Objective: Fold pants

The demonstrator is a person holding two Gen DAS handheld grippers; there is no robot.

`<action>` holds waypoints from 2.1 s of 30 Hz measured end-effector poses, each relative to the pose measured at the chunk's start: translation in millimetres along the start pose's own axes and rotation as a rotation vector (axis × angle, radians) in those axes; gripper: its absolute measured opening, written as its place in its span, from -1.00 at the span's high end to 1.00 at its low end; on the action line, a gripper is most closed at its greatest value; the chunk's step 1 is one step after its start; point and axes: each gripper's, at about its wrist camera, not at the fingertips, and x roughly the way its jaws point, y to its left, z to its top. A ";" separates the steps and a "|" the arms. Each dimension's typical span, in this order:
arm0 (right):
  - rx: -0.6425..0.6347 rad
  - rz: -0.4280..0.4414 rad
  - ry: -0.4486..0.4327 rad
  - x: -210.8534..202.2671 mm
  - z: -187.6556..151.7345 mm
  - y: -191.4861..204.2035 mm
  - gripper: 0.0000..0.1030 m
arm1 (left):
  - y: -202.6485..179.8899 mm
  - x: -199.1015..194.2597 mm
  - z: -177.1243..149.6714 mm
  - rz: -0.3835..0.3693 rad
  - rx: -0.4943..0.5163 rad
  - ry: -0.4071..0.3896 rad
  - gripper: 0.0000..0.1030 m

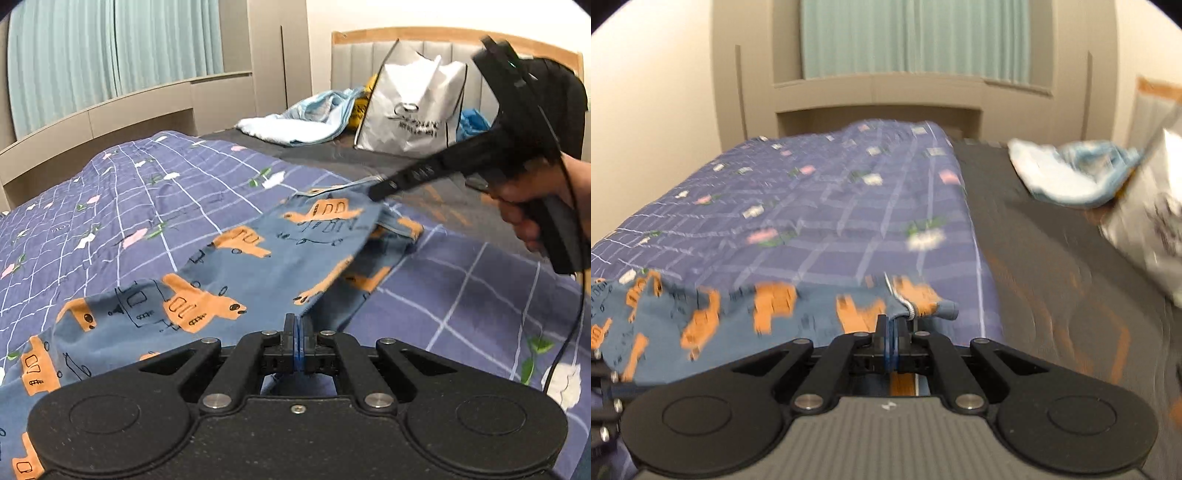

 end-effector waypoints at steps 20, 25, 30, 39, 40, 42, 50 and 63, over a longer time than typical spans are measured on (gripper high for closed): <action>0.434 0.081 0.014 17.0 -24.9 -74.6 0.63 | -5.5 7.1 0.1 0.024 0.039 0.044 1.00; 0.404 0.052 -0.034 -2.1 -26.0 -72.2 0.83 | -5.3 1.8 2.9 0.027 0.045 0.032 1.00; 0.346 0.006 -0.037 -26.4 -34.3 -62.0 0.83 | -6.9 -1.0 -3.3 0.019 0.081 0.038 1.00; 0.299 -0.043 0.025 -15.5 -47.1 -51.6 0.52 | 6.3 2.3 -11.5 0.000 -0.043 0.067 0.42; 0.291 -0.050 0.024 -17.1 -47.0 -49.7 0.47 | 10.6 0.1 -11.0 0.001 -0.070 0.062 0.28; 0.273 -0.062 0.017 -21.9 -47.5 -47.3 0.22 | 17.7 -5.9 -10.2 0.006 -0.120 0.048 0.10; 0.179 -0.071 -0.047 -43.9 -49.2 -12.6 -0.88 | 64.0 -73.2 -25.1 0.166 -0.281 -0.074 -0.91; -0.046 0.140 -0.068 -34.3 -42.5 123.0 -0.99 | 213.9 -182.3 -132.4 0.737 -0.565 -0.042 -0.98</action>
